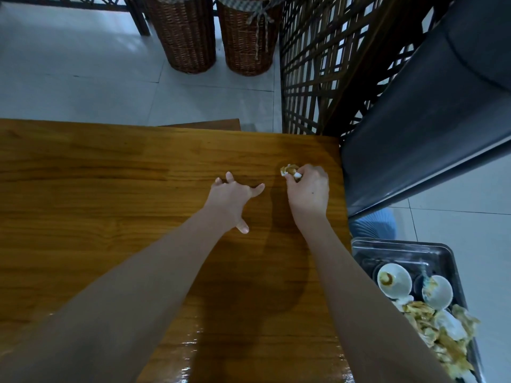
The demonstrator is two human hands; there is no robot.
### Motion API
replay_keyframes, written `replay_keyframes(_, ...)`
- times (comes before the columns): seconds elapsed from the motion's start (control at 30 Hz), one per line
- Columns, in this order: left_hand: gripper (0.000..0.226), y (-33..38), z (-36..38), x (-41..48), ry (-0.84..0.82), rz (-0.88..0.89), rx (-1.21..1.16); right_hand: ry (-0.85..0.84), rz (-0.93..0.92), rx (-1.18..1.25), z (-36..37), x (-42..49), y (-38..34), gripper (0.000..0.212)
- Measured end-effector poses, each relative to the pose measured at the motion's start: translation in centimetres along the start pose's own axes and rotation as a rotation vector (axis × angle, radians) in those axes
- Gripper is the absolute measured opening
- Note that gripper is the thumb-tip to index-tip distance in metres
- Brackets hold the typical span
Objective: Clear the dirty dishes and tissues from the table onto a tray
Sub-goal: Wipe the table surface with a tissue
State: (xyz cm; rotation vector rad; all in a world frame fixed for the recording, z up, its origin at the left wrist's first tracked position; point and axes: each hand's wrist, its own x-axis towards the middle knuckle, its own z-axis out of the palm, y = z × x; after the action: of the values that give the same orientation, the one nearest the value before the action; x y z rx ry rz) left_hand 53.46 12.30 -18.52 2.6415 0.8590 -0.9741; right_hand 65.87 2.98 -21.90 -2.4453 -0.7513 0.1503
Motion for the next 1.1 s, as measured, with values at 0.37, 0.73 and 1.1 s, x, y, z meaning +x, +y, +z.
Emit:
replay_keyframes(0.37, 0.118, -0.2, 0.5, 0.2, 0.033, 0.003, 0.000, -0.012, -0.055, 0.090, -0.3, 3.3, 0.8, 0.016)
replay_keyframes(0.73, 0.117, -0.3, 0.5, 0.5, 0.019, 0.016, 0.008, -0.073, -0.073, 0.090, 0.2, 3.9, -0.1, 0.018)
replay_keyframes(1.1, 0.116, -0.6, 0.7, 0.6, 0.000, 0.000, -0.003, -0.056, -0.076, 0.047, -4.4, -2.1, 6.8, 0.017)
